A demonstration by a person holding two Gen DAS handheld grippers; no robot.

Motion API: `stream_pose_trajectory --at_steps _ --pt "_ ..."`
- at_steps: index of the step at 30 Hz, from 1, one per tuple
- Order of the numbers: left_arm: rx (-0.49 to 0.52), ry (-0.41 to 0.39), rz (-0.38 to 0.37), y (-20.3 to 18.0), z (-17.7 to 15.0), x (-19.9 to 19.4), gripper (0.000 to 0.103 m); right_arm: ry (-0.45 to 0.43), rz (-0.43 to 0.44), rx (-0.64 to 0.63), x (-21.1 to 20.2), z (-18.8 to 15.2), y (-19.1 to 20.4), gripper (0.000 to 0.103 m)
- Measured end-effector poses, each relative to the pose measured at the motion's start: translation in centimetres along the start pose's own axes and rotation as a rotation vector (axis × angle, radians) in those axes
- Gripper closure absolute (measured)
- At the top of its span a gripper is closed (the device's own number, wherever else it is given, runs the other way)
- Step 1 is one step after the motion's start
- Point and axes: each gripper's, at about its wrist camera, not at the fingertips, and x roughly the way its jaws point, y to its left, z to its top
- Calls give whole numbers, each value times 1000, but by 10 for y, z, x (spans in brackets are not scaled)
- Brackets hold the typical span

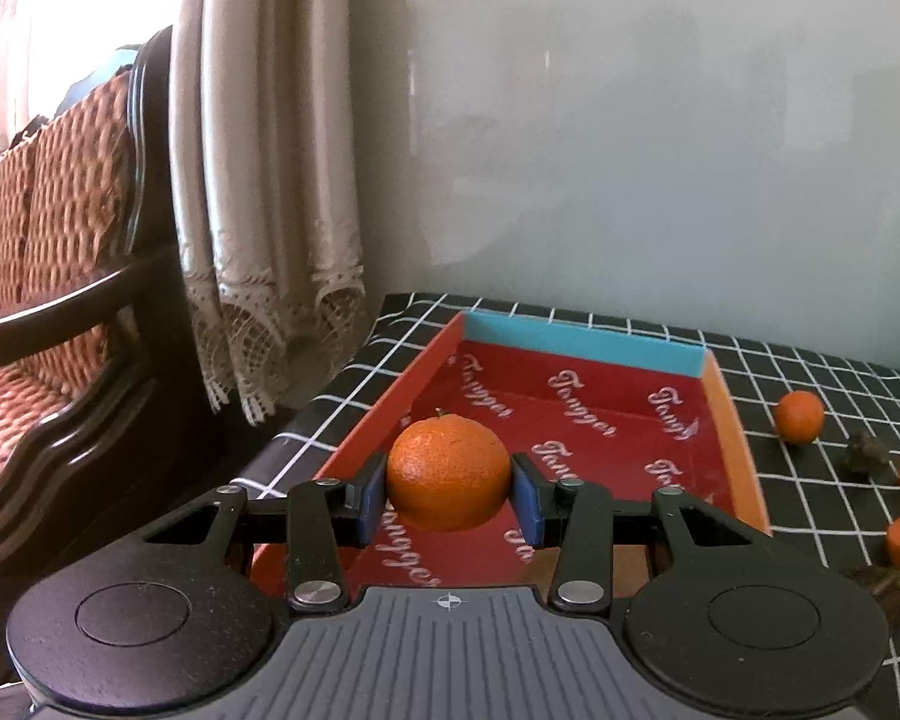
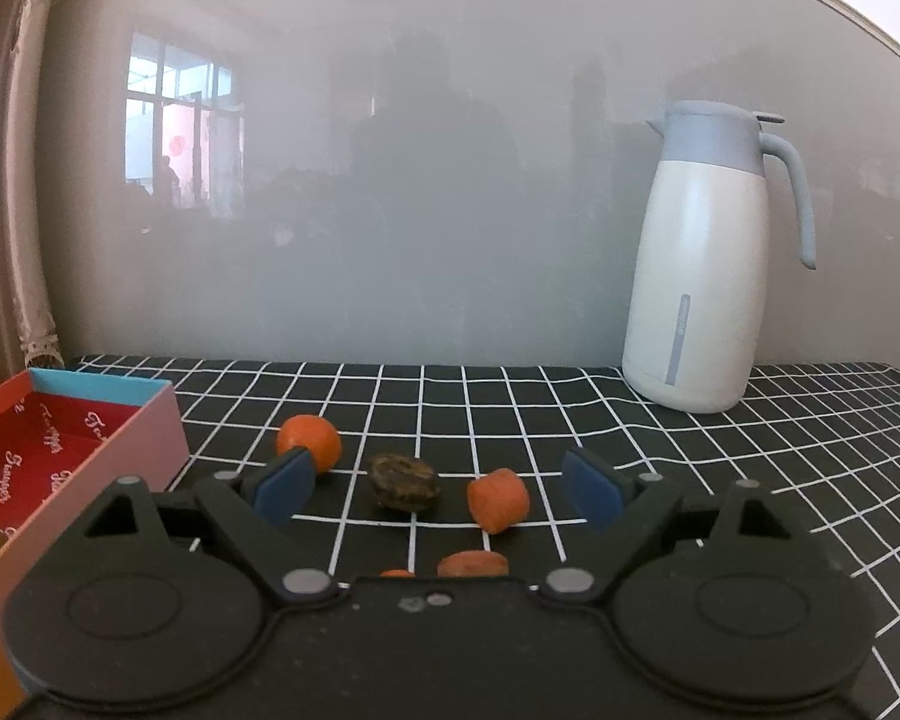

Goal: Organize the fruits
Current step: 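Grasp a mandarin with the left tool and place it in the red box, then reach the right tool to the dark dried fruit and close on it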

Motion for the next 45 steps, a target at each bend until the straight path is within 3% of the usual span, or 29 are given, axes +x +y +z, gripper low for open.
stream_pose_trajectory --at_steps 4,7,13,17,21,26,35,41,45 --pt "20 -8 11 0 0 -5 58 -10 0 4 -3 0 2 11" --pt "28 -24 15 -4 -1 -12 36 -20 -2 -2 -6 0 2 11" --pt "36 -42 -14 -14 -1 -20 33 -35 -35 0 -12 1 -15 10" --pt "49 -67 -30 -26 -1 -29 22 -40 -38 7 -18 1 -27 10" --pt "61 -78 -49 -38 -1 -33 21 -45 -12 -20 -25 -2 -28 10" --pt "75 -84 -52 -49 -2 -35 21 -42 106 -79 -34 -7 -16 11" --pt "73 -90 -17 -42 -8 -44 20 -27 245 -213 -46 -16 19 12" --pt "62 -97 14 -26 -9 -49 20 29 331 -236 -45 -20 39 23" --pt "55 -103 21 -18 -8 -50 20 75 338 -239 -40 -24 48 27"
